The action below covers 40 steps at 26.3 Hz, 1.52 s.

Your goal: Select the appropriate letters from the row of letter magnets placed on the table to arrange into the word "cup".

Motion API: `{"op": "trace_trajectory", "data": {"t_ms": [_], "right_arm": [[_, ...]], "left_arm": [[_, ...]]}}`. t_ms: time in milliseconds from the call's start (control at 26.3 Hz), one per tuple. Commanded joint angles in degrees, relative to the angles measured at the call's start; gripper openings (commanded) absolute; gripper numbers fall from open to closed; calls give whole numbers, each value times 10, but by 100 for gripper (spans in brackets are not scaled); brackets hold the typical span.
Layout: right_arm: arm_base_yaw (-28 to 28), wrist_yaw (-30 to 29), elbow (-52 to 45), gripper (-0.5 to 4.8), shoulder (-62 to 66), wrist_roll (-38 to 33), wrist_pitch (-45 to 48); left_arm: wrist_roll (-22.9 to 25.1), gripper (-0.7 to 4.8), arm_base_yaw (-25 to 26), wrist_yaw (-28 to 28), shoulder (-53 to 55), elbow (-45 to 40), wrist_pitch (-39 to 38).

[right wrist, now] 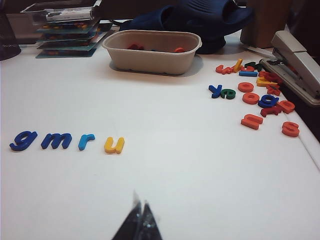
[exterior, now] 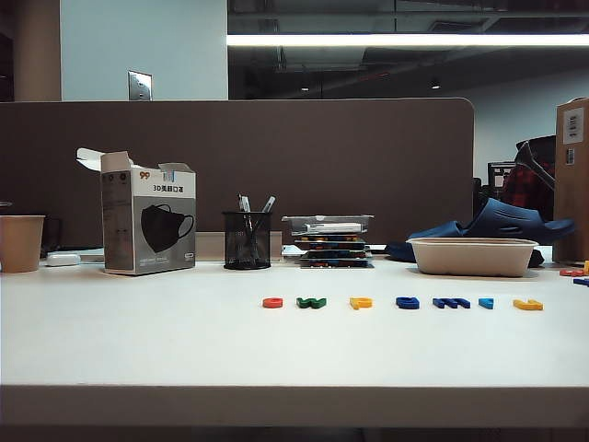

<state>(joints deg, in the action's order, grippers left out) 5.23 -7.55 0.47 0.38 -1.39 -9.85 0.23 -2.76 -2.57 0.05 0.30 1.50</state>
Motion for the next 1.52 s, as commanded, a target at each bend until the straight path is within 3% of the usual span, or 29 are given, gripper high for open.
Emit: {"op": "trace_trajectory", "data": {"t_ms": [38, 683, 797, 911, 1101, 1404, 1518], "right_arm": [[-1, 0, -3, -1, -5, 2, 11], [-1, 0, -3, -1, -5, 2, 11], [-1, 0, -3, -1, -5, 2, 11], [-1, 0, -3, -1, -5, 2, 11], [-1, 0, -3, -1, -5, 2, 11], [-1, 0, -3, -1, -5, 2, 11], [-1, 0, -3, -1, -5, 2, 11]], "left_arm": [[2, -5, 0, 0, 0, 2, 8], [1, -5, 0, 1, 0, 3, 15], [-7, -5, 0, 3, 0, 4, 31], [-48, -5, 0, 19, 0, 23, 29], [-52, -5, 0, 63, 0, 73, -35], [-53, -5, 0, 104, 2, 242, -204], [-82, -5, 0, 107, 9, 292, -257]]}}
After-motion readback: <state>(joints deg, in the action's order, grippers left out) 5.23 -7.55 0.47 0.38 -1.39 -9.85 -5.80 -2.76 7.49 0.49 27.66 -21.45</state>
